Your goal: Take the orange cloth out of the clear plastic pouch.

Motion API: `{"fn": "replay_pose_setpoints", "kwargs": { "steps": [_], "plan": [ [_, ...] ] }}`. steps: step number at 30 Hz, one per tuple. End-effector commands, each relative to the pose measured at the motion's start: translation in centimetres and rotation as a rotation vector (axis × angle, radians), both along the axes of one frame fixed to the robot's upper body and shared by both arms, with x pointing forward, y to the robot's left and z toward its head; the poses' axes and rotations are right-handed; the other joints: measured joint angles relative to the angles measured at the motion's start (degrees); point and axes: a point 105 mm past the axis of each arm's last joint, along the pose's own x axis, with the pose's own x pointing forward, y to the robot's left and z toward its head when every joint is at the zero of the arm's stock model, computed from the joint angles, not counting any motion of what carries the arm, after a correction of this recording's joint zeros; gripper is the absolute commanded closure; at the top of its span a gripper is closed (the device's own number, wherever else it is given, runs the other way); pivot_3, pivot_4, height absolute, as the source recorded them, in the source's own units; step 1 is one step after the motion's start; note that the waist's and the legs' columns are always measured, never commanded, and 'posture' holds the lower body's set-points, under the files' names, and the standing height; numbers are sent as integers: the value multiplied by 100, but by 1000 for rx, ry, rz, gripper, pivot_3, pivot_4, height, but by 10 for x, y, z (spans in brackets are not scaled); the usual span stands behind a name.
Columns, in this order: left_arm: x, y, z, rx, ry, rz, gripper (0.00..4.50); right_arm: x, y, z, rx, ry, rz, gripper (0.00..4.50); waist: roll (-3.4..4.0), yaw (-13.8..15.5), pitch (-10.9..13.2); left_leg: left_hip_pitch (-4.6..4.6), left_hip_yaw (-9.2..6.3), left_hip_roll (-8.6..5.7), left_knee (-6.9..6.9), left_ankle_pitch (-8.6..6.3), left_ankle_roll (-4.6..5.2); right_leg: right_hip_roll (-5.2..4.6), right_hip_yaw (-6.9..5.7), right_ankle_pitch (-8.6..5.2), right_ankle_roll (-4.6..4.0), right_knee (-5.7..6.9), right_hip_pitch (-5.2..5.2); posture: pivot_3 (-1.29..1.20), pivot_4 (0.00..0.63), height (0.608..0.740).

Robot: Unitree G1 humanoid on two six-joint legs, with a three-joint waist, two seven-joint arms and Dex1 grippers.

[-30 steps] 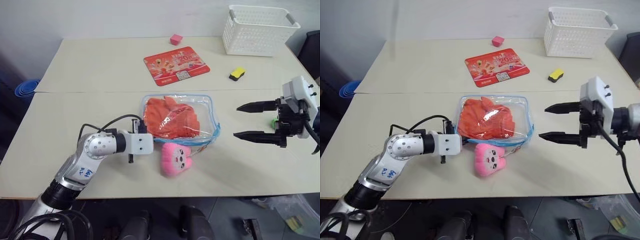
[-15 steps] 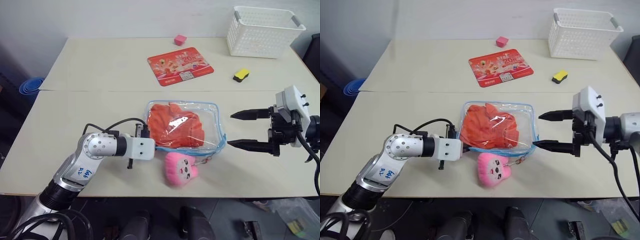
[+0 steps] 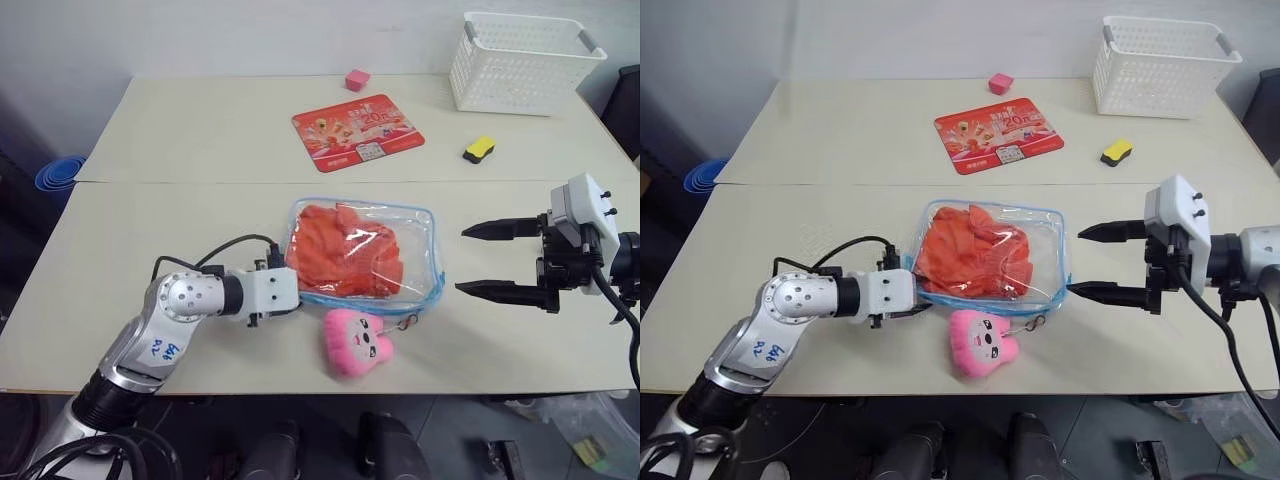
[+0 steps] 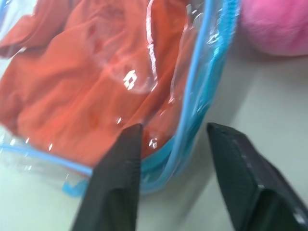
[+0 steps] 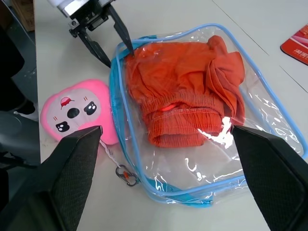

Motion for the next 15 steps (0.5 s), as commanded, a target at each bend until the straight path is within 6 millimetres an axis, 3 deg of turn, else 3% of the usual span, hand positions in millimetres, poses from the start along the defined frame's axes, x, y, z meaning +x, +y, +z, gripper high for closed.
{"fn": "replay_pose_setpoints", "kwargs": {
  "steps": [1,2,4,8,12,15],
  "plan": [
    [-14,2,22,-144,29,-21,1029,1,-3,-5,-25,-34,-18,0,0,0,0,0,-3,1,0,0,0,-1,4,0,0,0,0,0,150,740],
    [-23,3,27,-193,73,-54,733,2,-5,-7,-42,-47,-26,0,0,-2,0,0,-3,0,0,0,0,-2,7,0,0,1,0,0,150,740],
    [-41,8,40,-278,169,-118,733,1,-9,-13,-76,-64,-26,0,0,-4,0,0,-3,1,0,0,0,-2,10,0,0,-1,0,0,150,740],
    [-58,19,48,-287,312,-210,733,-2,-13,-25,-142,-84,2,0,1,-14,-1,3,-5,3,2,0,-3,-2,15,0,0,-20,2,0,150,740],
    [-61,4,53,-303,410,-330,733,3,-18,-41,-239,-125,27,0,0,1,0,25,-15,0,2,0,-3,-1,7,0,0,-38,38,0,150,740],
    [-59,-28,31,-197,433,-468,733,9,-18,-56,-289,-171,52,0,1,3,-1,36,-21,-1,1,0,-2,-1,2,0,0,-38,53,0,150,740]
  ]
}}
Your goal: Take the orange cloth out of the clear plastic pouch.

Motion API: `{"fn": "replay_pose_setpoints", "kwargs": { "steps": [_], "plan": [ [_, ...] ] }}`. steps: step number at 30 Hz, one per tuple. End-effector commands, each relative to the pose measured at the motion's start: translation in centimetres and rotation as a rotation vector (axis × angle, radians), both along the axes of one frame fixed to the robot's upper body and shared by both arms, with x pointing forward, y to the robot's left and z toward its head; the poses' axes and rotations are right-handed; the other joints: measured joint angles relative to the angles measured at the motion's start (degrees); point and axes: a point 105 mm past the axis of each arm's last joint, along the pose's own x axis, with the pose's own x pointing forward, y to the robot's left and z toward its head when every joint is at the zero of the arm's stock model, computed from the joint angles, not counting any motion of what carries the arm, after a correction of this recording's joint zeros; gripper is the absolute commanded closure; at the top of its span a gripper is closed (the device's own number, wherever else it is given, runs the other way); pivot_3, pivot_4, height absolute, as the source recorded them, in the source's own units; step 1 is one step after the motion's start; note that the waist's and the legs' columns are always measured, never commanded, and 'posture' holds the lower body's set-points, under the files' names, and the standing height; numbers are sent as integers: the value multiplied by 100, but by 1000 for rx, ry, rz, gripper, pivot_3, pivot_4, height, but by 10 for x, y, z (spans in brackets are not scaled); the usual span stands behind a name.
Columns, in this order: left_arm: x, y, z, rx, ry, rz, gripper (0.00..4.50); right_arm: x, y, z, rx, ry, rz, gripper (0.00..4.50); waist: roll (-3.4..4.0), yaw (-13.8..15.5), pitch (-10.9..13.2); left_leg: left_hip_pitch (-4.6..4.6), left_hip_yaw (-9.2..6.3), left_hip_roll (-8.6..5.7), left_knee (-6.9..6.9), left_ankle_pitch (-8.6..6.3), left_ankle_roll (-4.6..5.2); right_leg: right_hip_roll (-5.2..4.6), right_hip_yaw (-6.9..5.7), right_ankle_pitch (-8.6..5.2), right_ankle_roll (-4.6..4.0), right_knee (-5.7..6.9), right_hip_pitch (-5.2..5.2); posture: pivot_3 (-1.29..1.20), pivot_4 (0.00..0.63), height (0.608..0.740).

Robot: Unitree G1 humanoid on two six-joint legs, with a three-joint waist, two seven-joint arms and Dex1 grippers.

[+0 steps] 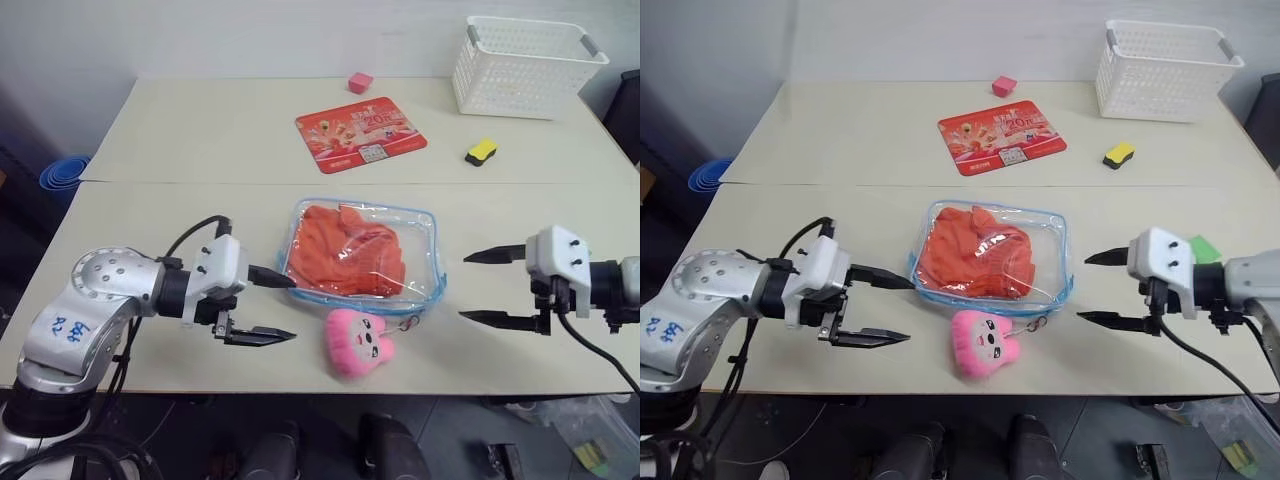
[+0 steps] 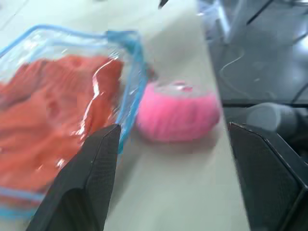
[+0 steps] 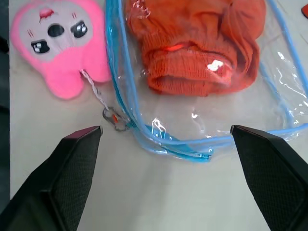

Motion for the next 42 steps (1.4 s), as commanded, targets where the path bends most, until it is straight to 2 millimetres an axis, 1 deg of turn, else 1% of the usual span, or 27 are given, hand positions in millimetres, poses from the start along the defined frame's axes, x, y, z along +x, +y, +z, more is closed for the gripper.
{"fn": "replay_pose_setpoints", "kwargs": {
  "steps": [1,3,5,7,10,12,15,16,19,21,23,25,26,31,34,37,39,42],
  "plan": [
    [-2,-37,-27,67,5,-187,733,6,2,-12,-54,-77,48,0,1,-1,-1,3,-3,-2,0,0,0,2,-4,0,0,0,7,0,150,740],
    [-1,-49,-38,100,3,-245,733,7,2,-19,-70,-84,65,0,0,-16,-1,2,-3,-5,-1,0,1,11,-6,2,3,4,12,0,150,740],
    [2,-52,-47,142,-11,-273,733,8,3,-21,-75,-87,74,0,0,-53,0,-4,-2,-3,-2,0,1,19,-8,1,3,4,4,0,150,740],
    [7,-57,-52,163,-30,-290,733,9,4,-21,-72,-97,78,0,0,-67,0,-3,8,5,-5,0,1,20,-10,1,3,5,-2,0,150,740],
    [20,-66,-59,197,-101,-284,733,13,8,-17,-58,-117,81,0,0,-51,0,3,7,8,2,1,-1,18,-13,1,3,4,4,0,150,740],
    [23,-68,-62,203,-139,-291,733,13,9,-17,-54,-123,84,0,0,-23,-1,4,8,4,6,1,-1,18,-11,1,3,1,4,0,150,740],
    [23,-72,-59,170,-154,-292,1306,15,12,-16,-51,-151,92,0,0,-16,-1,1,3,5,6,1,-1,16,-6,1,3,7,4,0,150,740],
    [22,-73,-58,163,-156,-292,1689,16,13,-16,-52,-162,94,0,0,-11,-1,-1,1,5,6,1,0,15,-6,2,3,6,4,0,150,740],
    [22,-73,-56,156,-166,-286,2531,21,15,-19,-64,-187,102,0,0,-11,-1,-3,0,2,6,1,0,12,-6,2,4,6,5,0,150,740],
    [21,-74,-54,143,-167,-275,3236,23,17,-25,-91,-206,123,0,0,-11,-1,-2,-2,2,6,1,0,13,-7,2,4,6,5,0,150,740],
    [21,-75,-52,132,-165,-269,3838,26,18,-30,-124,-230,143,0,0,-18,-1,-2,-1,2,6,1,0,14,-7,2,4,7,5,0,150,740],
    [20,-75,-51,127,-164,-262,4365,31,20,-29,-128,-258,153,399,0,-21,-1,-2,0,1,6,1,0,15,-8,2,4,7,5,0,150,740],
    [20,-75,-51,126,-164,-259,4500,33,21,-29,-125,-266,155,665,0,-22,-1,-2,0,2,6,1,0,15,-9,2,4,7,5,0,150,740],
    [18,-73,-52,125,-160,-246,4500,35,20,-30,-148,-275,196,2389,0,-22,-1,-1,0,3,6,1,0,16,-10,2,4,7,4,0,150,740],
    [18,-72,-52,126,-157,-239,4500,35,19,-32,-155,-266,211,3568,0,-21,-1,-2,-1,2,6,1,0,15,-9,2,4,7,4,0,150,740],
    [18,-71,-53,126,-156,-228,4500,34,16,-33,-165,-259,223,4485,0,-23,-1,-1,0,3,6,1,0,15,-9,2,4,7,5,0,150,740],
    [19,-69,-54,129,-157,-209,4500,34,15,-33,-167,-254,226,4485,0,-23,-1,-1,0,3,5,1,0,14,-8,2,4,7,4,0,150,740],
    [24,-64,-55,130,-156,-135,4500,40,13,-31,-181,-288,207,4485,1,-24,-1,-1,0,3,6,1,0,14,-8,2,4,7,4,0,150,740]
  ]
}}
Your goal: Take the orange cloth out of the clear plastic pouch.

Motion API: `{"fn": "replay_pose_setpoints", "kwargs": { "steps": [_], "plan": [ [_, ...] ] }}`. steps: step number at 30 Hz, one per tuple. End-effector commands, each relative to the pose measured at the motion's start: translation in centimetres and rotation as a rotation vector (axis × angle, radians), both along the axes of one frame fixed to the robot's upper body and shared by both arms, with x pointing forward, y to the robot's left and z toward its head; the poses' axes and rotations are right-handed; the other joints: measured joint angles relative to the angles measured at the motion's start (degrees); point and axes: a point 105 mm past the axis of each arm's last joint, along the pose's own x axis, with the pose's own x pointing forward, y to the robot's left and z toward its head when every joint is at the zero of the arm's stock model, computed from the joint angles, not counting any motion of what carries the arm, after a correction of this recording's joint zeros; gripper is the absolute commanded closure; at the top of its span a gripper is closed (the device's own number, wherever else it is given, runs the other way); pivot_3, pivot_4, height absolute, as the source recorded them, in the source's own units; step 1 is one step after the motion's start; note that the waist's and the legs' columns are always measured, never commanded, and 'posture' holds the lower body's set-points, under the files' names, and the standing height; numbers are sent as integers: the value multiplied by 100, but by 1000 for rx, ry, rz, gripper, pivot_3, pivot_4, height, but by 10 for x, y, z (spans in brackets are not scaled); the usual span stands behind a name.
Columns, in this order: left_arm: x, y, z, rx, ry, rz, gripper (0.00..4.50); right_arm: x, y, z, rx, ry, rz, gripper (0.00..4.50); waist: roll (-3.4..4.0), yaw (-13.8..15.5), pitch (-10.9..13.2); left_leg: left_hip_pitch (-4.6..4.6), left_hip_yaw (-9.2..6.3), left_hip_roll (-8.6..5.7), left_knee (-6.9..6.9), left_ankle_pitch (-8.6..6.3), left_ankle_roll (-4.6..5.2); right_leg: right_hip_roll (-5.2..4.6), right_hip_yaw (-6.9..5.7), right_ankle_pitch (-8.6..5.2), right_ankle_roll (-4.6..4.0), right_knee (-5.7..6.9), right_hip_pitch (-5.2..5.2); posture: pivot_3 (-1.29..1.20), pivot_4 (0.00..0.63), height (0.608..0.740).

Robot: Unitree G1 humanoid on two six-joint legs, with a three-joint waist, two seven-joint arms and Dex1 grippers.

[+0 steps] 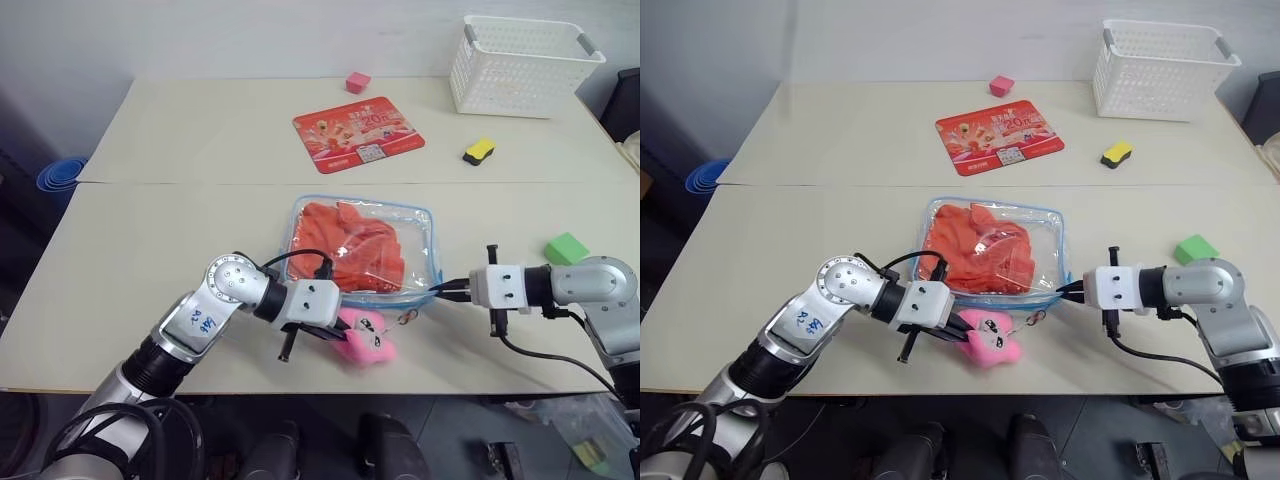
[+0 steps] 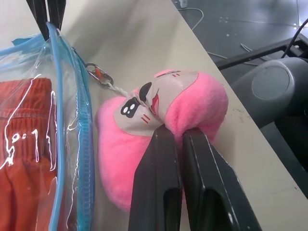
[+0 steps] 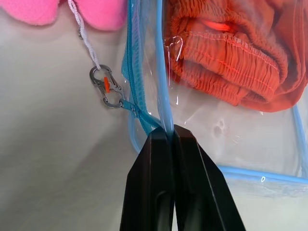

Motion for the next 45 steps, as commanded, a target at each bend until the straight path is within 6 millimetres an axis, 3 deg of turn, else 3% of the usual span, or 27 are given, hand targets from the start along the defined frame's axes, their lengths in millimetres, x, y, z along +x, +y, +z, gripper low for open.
{"fn": "replay_pose_setpoints", "kwargs": {
  "steps": [1,8,12,18,20,22,28,29,32,35,42,44,45],
  "plan": [
    [4,9,6,-21,-22,87,4500,7,-5,11,-15,-67,-14,4485,0,0,0,1,0,0,0,0,0,0,1,0,0,0,0,0,150,740],
    [-10,57,21,-99,72,323,4500,16,-17,15,-84,-164,10,4485,1,-91,0,3,0,8,-6,0,-3,-1,9,-1,-1,-1,-4,0,150,740],
    [-28,110,24,-106,134,548,4500,18,-22,18,-99,-175,31,4485,1,-154,0,3,-2,8,-8,0,-3,-7,8,-1,-1,-2,-3,0,150,740],
    [-29,194,25,-68,126,876,4500,20,-26,14,-114,-175,47,4485,1,-138,0,8,-10,8,-5,0,-5,-12,1,-3,-6,-18,5,0,150,740],
    [-29,213,26,-48,104,932,4500,22,-25,14,-111,-174,51,4485,2,-135,1,12,-11,8,-8,-1,-7,-11,0,-5,-9,-17,6,0,150,740],
    [-27,219,27,-56,86,950,4500,22,-22,13,-104,-169,61,4485,2,-131,1,11,-12,7,-8,-2,-7,-12,-1,-5,-10,-18,6,0,150,740],
    [-14,197,24,-166,96,934,4500,25,-15,12,-81,-152,70,4485,2,-148,1,11,-14,7,-9,-3,-9,-13,-2,-5,-10,-11,6,0,150,740],
    [-14,194,23,-177,105,928,4500,25,-15,12,-75,-147,67,4275,2,-149,1,10,-14,7,-11,-3,-9,-13,-3,-5,-10,-9,6,0,150,740],
    [-6,188,20,-231,133,945,3723,25,-15,13,-48,-103,45,3541,2,-147,1,10,-14,8,-11,-3,-9,-13,-2,-5,-10,-8,5,0,150,740],
    [-6,186,19,-222,144,933,2743,23,-17,13,-53,-96,37,2457,2,-147,1,11,-14,8,-10,-3,-10,-12,-3,-5,-10,-8,5,0,150,740],
    [-18,204,29,-246,176,963,524,13,-32,24,-6,-104,-50,10,3,-142,1,8,-14,8,-13,-3,-9,-13,-3,-5,-10,-10,4,0,150,740],
    [-19,206,51,-344,219,956,7,6,-33,32,83,-57,-106,0,3,-108,2,6,-17,8,-11,-3,-9,-13,-3,-5,-10,-13,5,0,150,740],
    [-20,205,64,-380,231,928,7,-1,-32,36,137,-2,-126,0,2,-105,1,4,-27,10,-7,-3,-10,-13,-9,-5,-10,-12,6,0,150,740]
  ]
}}
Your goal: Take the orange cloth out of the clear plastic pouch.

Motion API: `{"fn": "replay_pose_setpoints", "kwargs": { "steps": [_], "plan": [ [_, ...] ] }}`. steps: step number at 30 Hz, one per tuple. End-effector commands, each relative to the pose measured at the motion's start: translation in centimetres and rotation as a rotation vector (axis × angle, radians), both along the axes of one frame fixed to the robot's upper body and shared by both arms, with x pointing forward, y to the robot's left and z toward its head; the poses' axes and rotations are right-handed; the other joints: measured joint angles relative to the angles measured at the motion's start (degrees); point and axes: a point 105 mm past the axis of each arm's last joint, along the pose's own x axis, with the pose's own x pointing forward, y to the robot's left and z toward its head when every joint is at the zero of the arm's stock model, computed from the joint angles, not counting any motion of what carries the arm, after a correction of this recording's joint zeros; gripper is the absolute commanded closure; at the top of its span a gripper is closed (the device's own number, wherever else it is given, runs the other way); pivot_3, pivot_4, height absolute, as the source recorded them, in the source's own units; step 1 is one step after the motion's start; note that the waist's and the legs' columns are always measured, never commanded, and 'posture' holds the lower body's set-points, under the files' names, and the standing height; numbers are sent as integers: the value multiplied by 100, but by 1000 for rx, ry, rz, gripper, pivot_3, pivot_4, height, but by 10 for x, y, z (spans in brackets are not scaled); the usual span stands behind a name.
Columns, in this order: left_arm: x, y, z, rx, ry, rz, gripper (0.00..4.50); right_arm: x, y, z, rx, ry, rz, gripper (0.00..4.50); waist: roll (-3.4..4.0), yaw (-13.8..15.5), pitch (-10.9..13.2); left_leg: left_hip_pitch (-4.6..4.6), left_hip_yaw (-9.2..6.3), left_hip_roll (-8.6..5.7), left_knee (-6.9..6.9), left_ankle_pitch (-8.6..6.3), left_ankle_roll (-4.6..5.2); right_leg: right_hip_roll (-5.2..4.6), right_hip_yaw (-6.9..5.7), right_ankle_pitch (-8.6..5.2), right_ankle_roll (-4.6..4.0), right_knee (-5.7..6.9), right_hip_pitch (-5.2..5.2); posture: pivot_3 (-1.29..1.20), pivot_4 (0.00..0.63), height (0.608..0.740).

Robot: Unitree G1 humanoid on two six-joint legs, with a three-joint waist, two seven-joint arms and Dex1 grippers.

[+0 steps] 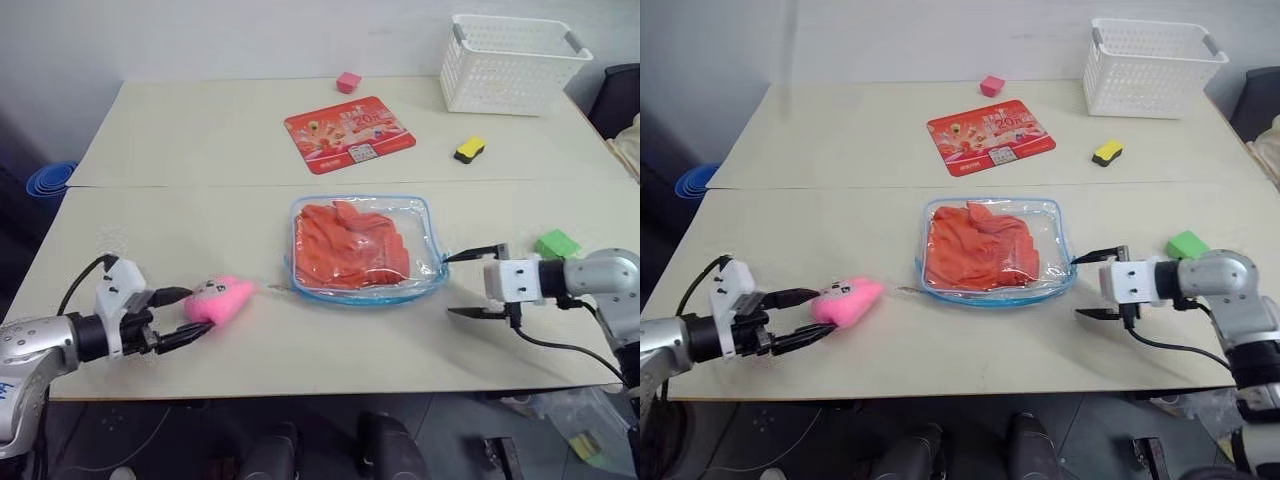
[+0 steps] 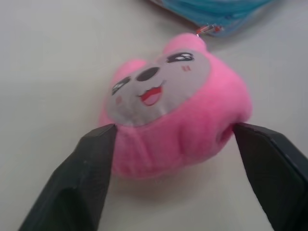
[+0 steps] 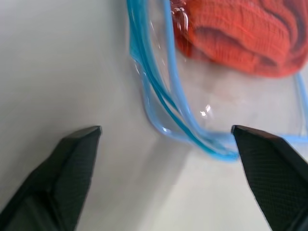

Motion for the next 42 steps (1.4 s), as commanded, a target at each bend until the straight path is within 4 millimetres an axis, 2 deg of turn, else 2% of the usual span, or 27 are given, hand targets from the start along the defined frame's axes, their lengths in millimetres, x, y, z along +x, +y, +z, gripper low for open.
{"fn": "replay_pose_setpoints", "kwargs": {
  "steps": [1,3,6,8,11,14,17,22,28,32,42],
  "plan": [
    [-4,-4,53,-96,-81,-74,7,-16,3,31,176,70,-59,0,0,48,0,3,-1,0,2,-1,-1,0,0,0,0,-2,2,0,150,740],
    [-7,-10,69,-107,-89,-135,7,-28,6,34,237,163,-83,0,1,76,-1,-1,-6,-1,3,-1,-1,-2,-2,0,0,-1,3,0,150,740],
    [-7,-37,91,-35,-127,-308,7,-46,9,36,317,312,-115,0,4,106,-1,2,-7,-5,0,-2,1,-7,-2,0,0,-4,10,0,150,740],
    [9,-60,85,147,-204,-386,7,-52,14,42,391,367,-125,0,5,125,-1,3,-7,-8,0,-2,2,-8,-2,0,0,-15,13,0,150,740],
    [33,-95,61,419,-364,-521,7,-57,27,54,493,401,-115,0,16,130,-5,7,-8,-14,-2,-3,1,-8,-2,1,1,-21,19,0,150,740],
    [49,-129,43,490,-496,-622,7,-62,39,63,576,422,-102,0,14,104,-4,1,-3,-10,-10,-2,2,2,-1,2,3,-8,12,0,150,740],
    [57,-154,30,505,-556,-700,7,-66,47,65,610,430,-101,0,7,114,1,-11,2,-9,-8,-2,2,8,-1,2,4,0,-1,0,150,740],
    [62,-170,13,524,-609,-756,7,-71,51,58,606,407,-130,0,5,135,1,-12,4,-11,-3,-1,5,7,0,4,7,4,-2,0,150,740],
    [68,-179,8,503,-616,-751,7,-74,50,55,611,399,-141,0,5,138,1,-12,4,-14,1,1,8,5,0,5,10,6,-1,0,150,740],
    [67,-186,10,455,-624,-743,888,-73,47,54,607,394,-147,0,4,138,1,-11,3,-13,1,1,8,6,0,5,10,6,0,0,150,740],
    [65,-188,11,426,-626,-735,4052,-73,43,49,572,380,-147,0,4,137,1,-11,3,-14,2,1,8,6,0,5,10,7,0,0,150,740]
  ]
}}
